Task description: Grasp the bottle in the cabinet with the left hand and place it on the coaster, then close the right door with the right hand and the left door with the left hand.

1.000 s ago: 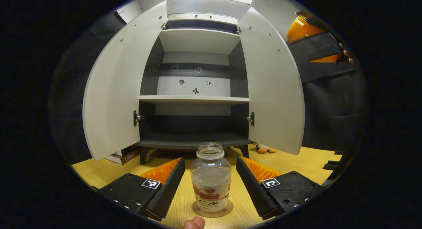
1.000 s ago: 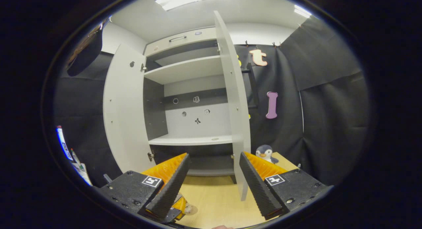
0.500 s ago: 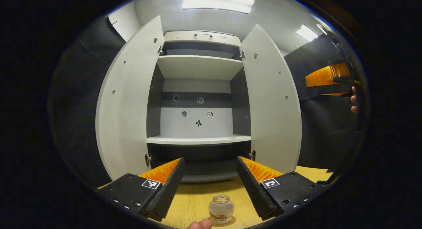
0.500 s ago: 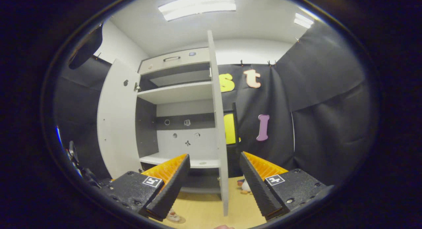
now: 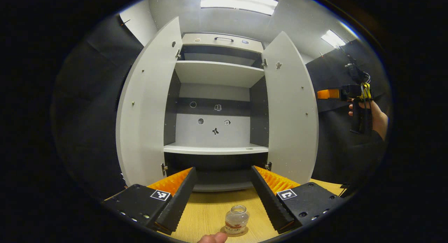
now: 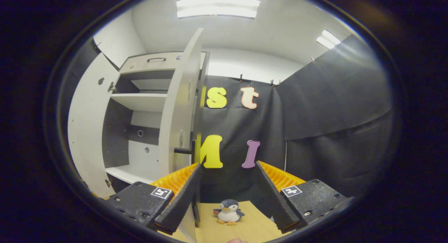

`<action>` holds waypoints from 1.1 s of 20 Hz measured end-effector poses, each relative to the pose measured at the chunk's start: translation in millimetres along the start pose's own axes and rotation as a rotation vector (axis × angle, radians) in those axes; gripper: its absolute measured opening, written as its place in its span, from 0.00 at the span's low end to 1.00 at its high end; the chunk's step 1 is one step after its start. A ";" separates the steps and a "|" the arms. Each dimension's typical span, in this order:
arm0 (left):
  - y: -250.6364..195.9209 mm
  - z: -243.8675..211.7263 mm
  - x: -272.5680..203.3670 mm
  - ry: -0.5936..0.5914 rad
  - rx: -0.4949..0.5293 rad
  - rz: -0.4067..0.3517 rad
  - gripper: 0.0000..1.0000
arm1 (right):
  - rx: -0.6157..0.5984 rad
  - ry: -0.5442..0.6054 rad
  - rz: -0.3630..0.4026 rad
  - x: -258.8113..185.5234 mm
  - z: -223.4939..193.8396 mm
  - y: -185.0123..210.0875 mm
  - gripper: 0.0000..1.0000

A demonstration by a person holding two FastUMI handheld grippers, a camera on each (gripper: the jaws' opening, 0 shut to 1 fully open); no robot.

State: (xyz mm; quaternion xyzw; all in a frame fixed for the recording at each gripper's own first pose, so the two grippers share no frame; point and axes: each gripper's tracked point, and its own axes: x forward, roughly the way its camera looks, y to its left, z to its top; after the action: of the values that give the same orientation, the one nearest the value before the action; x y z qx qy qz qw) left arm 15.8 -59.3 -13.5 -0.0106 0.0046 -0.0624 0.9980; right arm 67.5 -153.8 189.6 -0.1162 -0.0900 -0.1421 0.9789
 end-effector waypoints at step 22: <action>51.5 -7.7 -13.1 0.015 -0.059 0.118 0.94 | 0.117 0.040 0.277 14.2 -12.3 136.3 0.98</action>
State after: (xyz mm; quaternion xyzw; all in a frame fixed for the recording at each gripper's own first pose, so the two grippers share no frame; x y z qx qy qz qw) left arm 9.2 -6.8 -22.3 -0.0391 0.0147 -0.0035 0.9991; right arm 123.5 -33.4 153.3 -0.0676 -0.0614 -0.0025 0.9958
